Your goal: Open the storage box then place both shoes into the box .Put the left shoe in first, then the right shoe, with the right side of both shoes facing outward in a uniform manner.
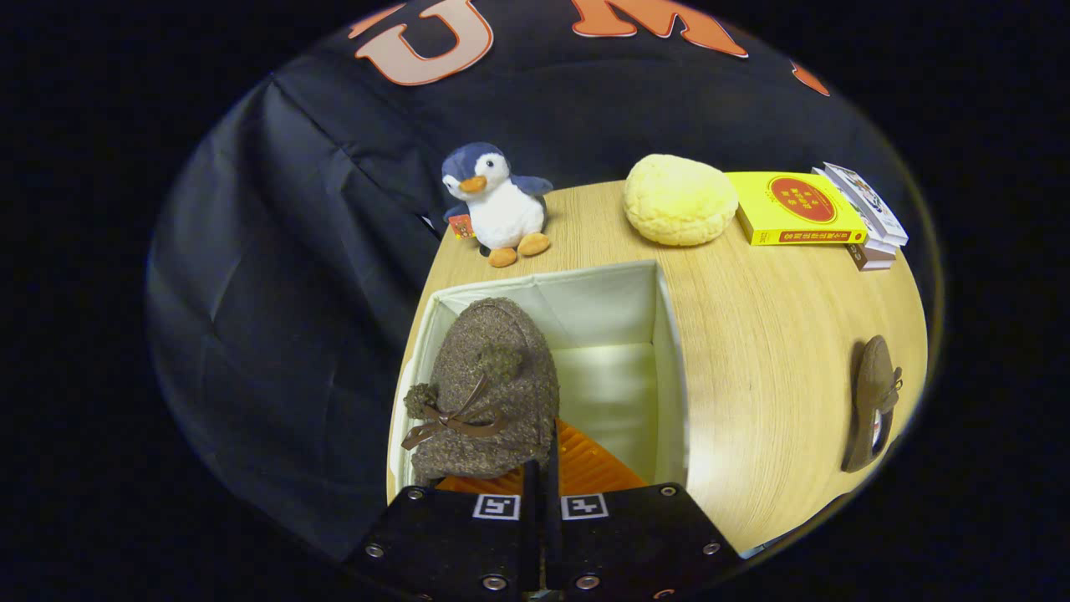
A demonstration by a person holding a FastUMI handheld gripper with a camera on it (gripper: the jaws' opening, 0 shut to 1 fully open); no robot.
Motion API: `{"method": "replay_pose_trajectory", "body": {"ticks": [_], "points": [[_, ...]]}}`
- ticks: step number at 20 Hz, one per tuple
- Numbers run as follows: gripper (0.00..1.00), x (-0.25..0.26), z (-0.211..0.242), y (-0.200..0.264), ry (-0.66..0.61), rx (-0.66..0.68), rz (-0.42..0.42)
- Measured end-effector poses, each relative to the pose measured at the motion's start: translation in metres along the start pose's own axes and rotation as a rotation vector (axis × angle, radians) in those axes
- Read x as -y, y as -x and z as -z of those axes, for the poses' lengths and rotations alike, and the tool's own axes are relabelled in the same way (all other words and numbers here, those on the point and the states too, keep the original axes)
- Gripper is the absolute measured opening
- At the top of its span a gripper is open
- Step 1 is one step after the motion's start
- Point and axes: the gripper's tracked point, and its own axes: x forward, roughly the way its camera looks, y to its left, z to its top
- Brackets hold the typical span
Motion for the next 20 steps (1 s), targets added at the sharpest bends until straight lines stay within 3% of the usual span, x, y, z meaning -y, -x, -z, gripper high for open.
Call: {"method": "replay_pose_trajectory", "body": {"ticks": [3, 7, 8, 10, 12, 20], "points": [[0.05, -0.006, 0.01, -0.027, -0.008, -0.057, 0.021], [0.17, -0.023, 0.037, -0.049, -0.009, -0.172, -0.021], [0.24, -0.019, 0.048, -0.046, 0.013, -0.22, -0.006], [0.38, -0.034, 0.05, -0.038, 0.013, -0.214, -0.094], [0.56, -0.045, 0.044, -0.022, 0.003, -0.193, -0.165], [0.79, -0.031, -0.006, 0.103, 0.038, 0.017, -0.39]]}}
